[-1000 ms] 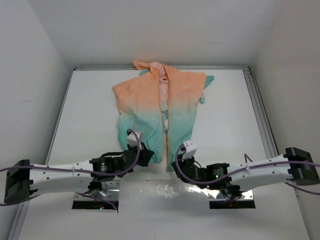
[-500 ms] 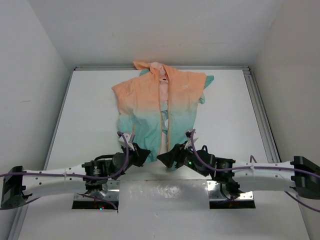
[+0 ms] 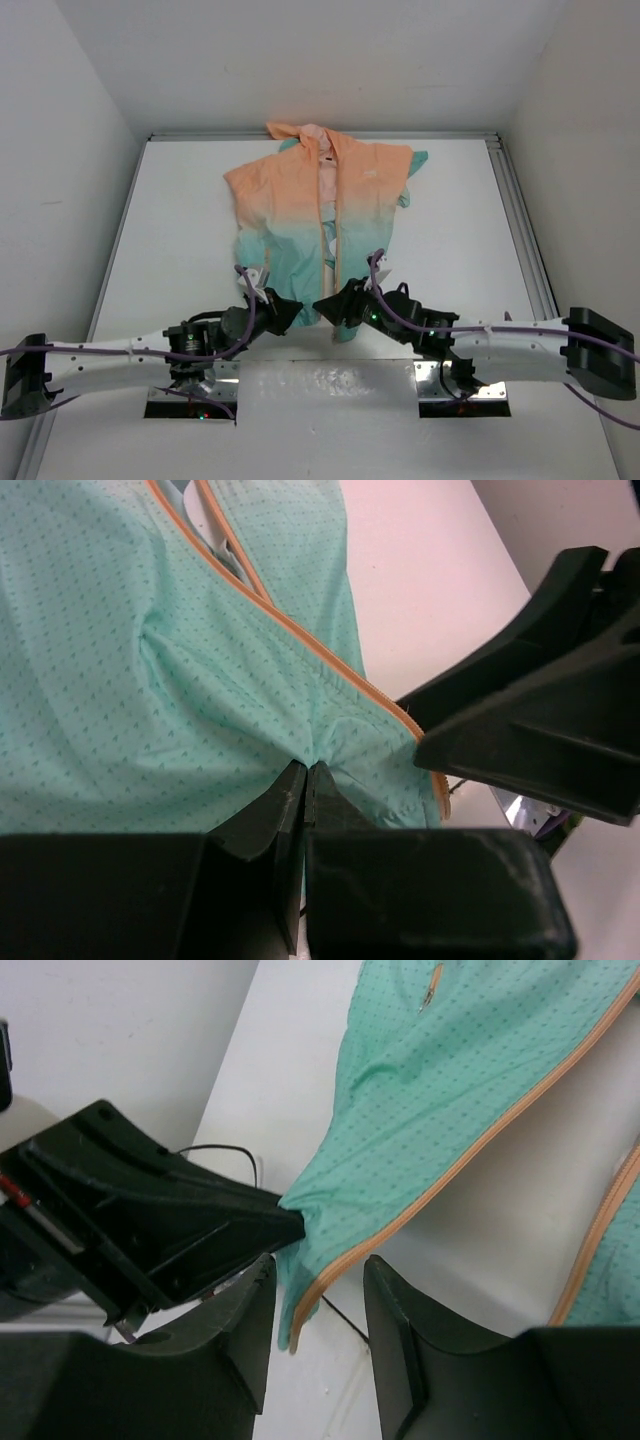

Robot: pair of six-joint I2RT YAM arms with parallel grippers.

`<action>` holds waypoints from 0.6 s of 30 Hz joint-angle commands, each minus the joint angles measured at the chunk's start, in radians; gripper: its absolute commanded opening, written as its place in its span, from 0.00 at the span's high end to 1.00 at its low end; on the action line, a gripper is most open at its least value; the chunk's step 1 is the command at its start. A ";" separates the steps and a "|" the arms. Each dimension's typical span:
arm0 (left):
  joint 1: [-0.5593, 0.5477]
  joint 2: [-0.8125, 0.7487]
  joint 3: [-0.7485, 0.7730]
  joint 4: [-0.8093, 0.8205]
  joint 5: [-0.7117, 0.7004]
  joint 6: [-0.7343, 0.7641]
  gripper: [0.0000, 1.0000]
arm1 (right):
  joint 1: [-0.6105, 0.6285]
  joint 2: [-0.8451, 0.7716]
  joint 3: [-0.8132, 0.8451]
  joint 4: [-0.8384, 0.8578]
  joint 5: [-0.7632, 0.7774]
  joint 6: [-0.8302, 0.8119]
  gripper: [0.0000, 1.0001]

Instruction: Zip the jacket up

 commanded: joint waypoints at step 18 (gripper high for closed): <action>-0.009 -0.122 -0.006 0.044 0.106 -0.004 0.57 | -0.148 0.124 -0.072 0.381 -0.184 0.129 1.00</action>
